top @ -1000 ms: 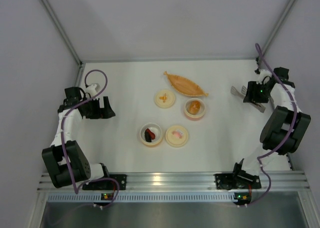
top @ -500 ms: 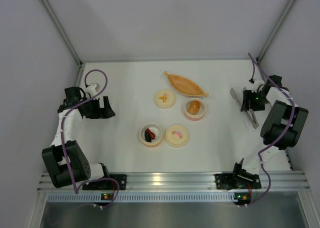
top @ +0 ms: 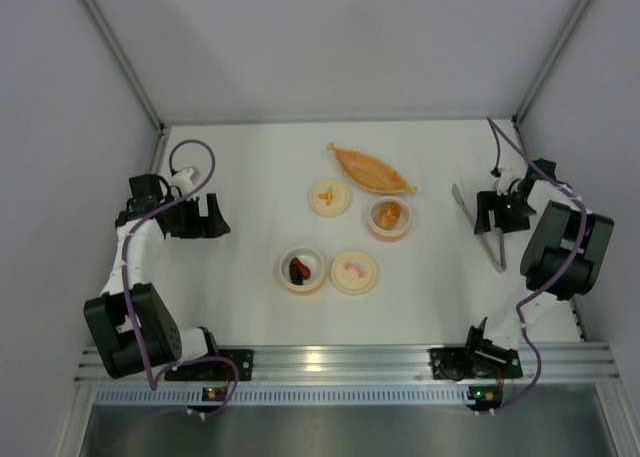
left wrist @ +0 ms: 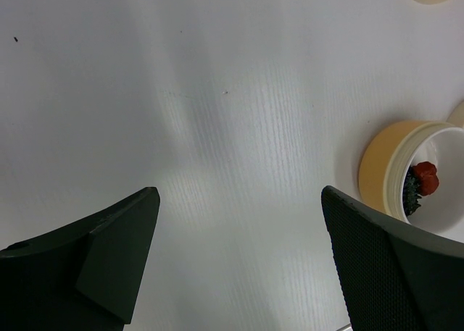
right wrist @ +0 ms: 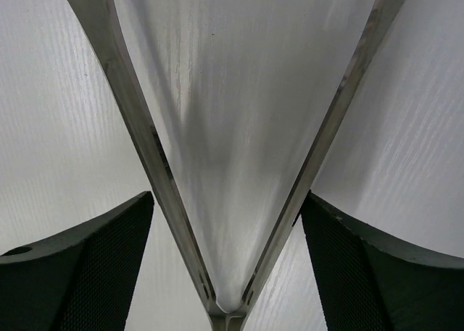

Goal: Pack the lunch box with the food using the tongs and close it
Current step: Place the clamp at the center of the board.

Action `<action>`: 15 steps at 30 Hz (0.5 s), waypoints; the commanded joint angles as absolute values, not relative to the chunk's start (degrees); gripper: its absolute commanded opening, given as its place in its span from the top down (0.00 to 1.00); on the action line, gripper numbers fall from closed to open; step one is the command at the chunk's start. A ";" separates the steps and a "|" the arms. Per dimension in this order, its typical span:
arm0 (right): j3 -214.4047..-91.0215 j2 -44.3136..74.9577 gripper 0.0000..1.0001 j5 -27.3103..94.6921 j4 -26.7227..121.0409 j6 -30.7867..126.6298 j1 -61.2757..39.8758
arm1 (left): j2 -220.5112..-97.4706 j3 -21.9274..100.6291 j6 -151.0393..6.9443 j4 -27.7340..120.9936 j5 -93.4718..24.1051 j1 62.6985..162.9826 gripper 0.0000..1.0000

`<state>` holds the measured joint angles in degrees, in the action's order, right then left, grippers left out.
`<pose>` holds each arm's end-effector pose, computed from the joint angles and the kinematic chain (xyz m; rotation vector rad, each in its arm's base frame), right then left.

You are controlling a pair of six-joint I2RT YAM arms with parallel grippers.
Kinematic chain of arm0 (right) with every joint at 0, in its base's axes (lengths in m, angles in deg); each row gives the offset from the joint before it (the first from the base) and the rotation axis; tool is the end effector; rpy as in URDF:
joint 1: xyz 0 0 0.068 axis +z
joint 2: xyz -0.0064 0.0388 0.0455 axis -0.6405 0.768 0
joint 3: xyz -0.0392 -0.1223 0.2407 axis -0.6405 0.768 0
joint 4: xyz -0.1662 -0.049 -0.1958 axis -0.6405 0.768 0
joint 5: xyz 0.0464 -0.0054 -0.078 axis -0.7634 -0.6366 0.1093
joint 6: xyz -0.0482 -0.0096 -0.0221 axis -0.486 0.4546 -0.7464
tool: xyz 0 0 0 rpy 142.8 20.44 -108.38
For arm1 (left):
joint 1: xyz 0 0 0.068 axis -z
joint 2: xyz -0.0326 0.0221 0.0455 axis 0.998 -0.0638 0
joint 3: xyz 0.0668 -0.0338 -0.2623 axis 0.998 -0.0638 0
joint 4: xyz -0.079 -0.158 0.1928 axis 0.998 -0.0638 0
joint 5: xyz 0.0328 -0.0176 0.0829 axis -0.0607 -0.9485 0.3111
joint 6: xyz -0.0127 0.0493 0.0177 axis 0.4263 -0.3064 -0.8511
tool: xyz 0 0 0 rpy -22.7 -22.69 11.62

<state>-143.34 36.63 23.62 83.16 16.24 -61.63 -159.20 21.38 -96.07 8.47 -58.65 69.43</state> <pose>0.3214 -0.1169 0.1723 -0.1378 2.7331 0.2268 0.2546 0.0576 0.2478 0.1093 2.4208 -0.4964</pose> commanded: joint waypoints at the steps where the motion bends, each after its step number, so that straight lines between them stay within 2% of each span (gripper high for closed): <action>1: -143.79 33.83 0.18 22.61 81.45 15.18 -60.75 | -156.97 21.23 -98.04 9.46 -59.29 68.94 0.02; 4: -144.75 32.42 0.14 21.65 82.77 15.35 -60.74 | -156.53 21.50 -98.65 8.84 -59.29 68.94 0.02; 5: -145.19 31.28 0.01 20.86 83.99 15.53 -60.66 | -156.36 21.59 -98.83 8.76 -59.38 68.94 0.02; 15: -159.50 21.79 0.01 13.39 91.30 19.30 -60.66 | -156.36 27.29 -97.25 5.68 -58.51 70.60 0.02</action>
